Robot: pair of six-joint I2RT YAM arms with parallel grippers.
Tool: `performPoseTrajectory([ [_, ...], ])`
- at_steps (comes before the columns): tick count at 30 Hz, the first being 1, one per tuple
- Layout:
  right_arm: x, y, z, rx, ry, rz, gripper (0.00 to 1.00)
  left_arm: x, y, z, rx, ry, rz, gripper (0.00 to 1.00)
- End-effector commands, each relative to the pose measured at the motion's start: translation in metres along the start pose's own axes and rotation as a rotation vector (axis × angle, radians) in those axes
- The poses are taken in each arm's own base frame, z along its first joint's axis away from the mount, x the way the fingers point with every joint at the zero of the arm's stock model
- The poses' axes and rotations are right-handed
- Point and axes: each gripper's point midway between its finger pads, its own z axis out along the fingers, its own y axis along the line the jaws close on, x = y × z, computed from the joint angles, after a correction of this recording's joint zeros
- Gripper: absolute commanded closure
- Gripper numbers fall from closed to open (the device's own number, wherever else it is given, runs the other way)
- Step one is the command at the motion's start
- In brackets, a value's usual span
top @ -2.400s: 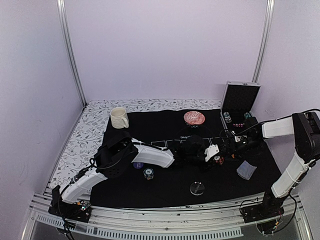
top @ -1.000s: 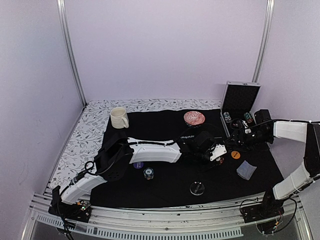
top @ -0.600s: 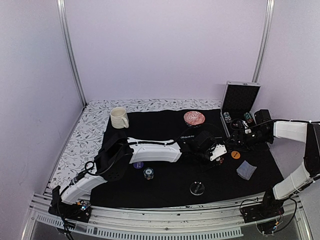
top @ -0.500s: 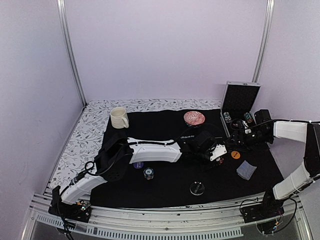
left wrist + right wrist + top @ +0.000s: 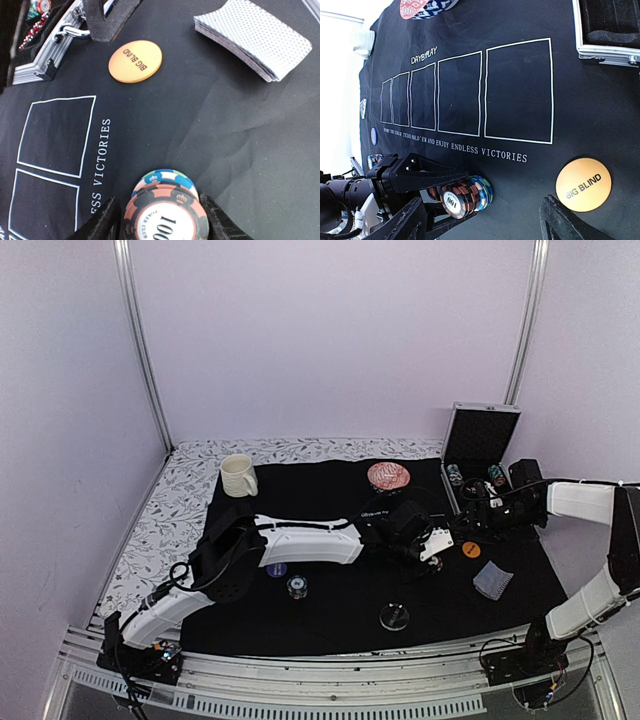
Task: Distribute texas hold em gaming equipment
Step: Place the poker chips pile at the big blind area.
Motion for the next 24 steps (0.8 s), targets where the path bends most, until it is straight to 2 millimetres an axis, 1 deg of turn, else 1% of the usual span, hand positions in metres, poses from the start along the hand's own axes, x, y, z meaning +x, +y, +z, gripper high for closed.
performPoseTrajectory([
  [1, -0.006, 0.004, -0.007, 0.003, -0.021, -0.023, 0.20, 0.061, -0.021, 0.015, 0.058, 0.175, 0.020, 0.44],
  [3, -0.006, 0.005, -0.008, 0.003, -0.021, -0.027, 0.20, 0.055, -0.021, 0.013, 0.065, 0.161, 0.020, 0.40],
  [5, -0.007, 0.006, -0.009, 0.004, -0.024, -0.033, 0.20, 0.047, -0.019, 0.010, 0.063, 0.142, 0.021, 0.32],
  [7, -0.011, 0.008, -0.013, 0.005, -0.038, -0.044, 0.20, 0.036, -0.017, 0.005, 0.059, 0.116, 0.017, 0.24],
  [8, -0.014, 0.010, -0.015, 0.006, -0.048, -0.052, 0.19, 0.027, -0.015, 0.000, 0.056, 0.096, 0.017, 0.21],
  [9, -0.018, 0.013, -0.019, 0.008, -0.061, -0.061, 0.13, 0.020, -0.014, -0.004, 0.055, 0.080, 0.018, 0.18],
  [10, -0.022, 0.015, -0.022, 0.010, -0.077, -0.075, 0.00, 0.014, -0.013, -0.007, 0.056, 0.064, 0.018, 0.15],
  [11, -0.028, 0.019, -0.027, 0.015, -0.096, -0.090, 0.01, 0.005, -0.011, -0.014, 0.054, 0.043, 0.019, 0.13],
  [14, -0.048, 0.028, -0.045, 0.047, -0.164, -0.152, 0.01, -0.014, -0.008, -0.029, 0.060, -0.005, 0.020, 0.07],
  [17, -0.072, 0.038, -0.070, 0.105, -0.262, -0.226, 0.01, -0.028, -0.012, -0.046, 0.085, -0.041, 0.025, 0.04],
  [21, -0.106, 0.052, -0.109, 0.186, -0.409, -0.299, 0.01, -0.042, -0.013, -0.071, 0.112, -0.085, 0.026, 0.02],
  [24, -0.123, 0.069, -0.132, 0.187, -0.489, -0.341, 0.01, -0.053, -0.011, -0.095, 0.121, -0.136, 0.020, 0.02],
])
